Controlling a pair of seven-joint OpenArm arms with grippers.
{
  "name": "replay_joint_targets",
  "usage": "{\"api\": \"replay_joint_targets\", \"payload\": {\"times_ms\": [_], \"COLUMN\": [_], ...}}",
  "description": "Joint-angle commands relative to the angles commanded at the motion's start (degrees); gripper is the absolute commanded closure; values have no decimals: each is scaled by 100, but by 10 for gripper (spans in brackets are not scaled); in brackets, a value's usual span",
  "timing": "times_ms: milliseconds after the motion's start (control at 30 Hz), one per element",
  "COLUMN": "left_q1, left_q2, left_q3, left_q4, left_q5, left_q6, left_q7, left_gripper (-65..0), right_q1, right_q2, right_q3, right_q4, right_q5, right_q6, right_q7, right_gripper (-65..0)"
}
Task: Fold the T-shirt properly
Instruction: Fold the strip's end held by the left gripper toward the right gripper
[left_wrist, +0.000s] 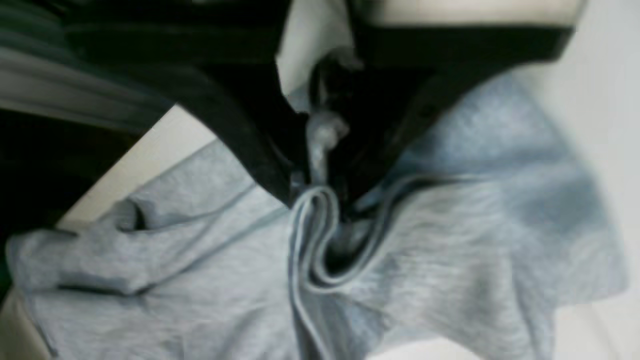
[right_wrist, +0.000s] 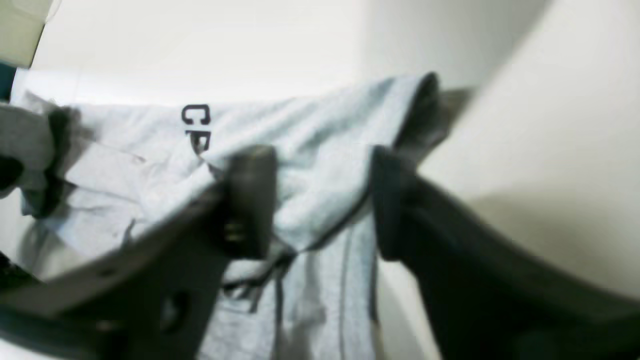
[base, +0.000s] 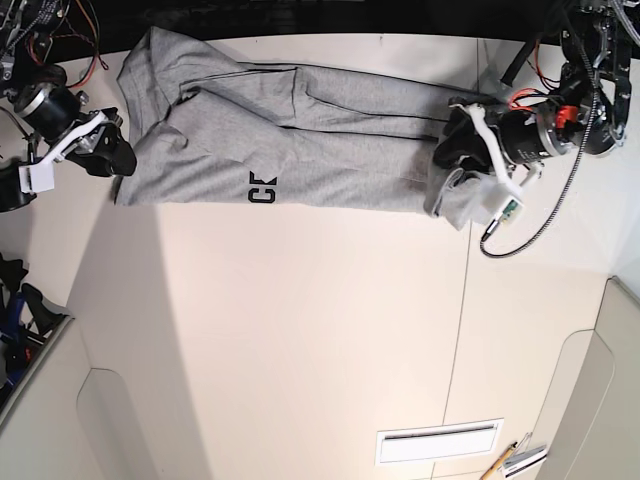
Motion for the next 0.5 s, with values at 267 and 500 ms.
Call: {"api": "replay_joint_targets", "payload": {"times_ms": [267, 500], "left_q1": [-44, -44], "left_q2": [103, 389], "left_q3": [1156, 1176], "left_q4": [0, 0], "left_q5": [372, 546], "left_q6": [0, 0], "left_q7": [-614, -608], "left_gripper": [-357, -356], "right_q1": [-31, -26], "right_q2": [0, 0], "right_q3": [116, -96], "right_q4": [-330, -1423], "right_q5": [-9, 197], "right_q6": [2, 199], "right_q7": [-267, -262], "right_gripper": [-386, -386]}}
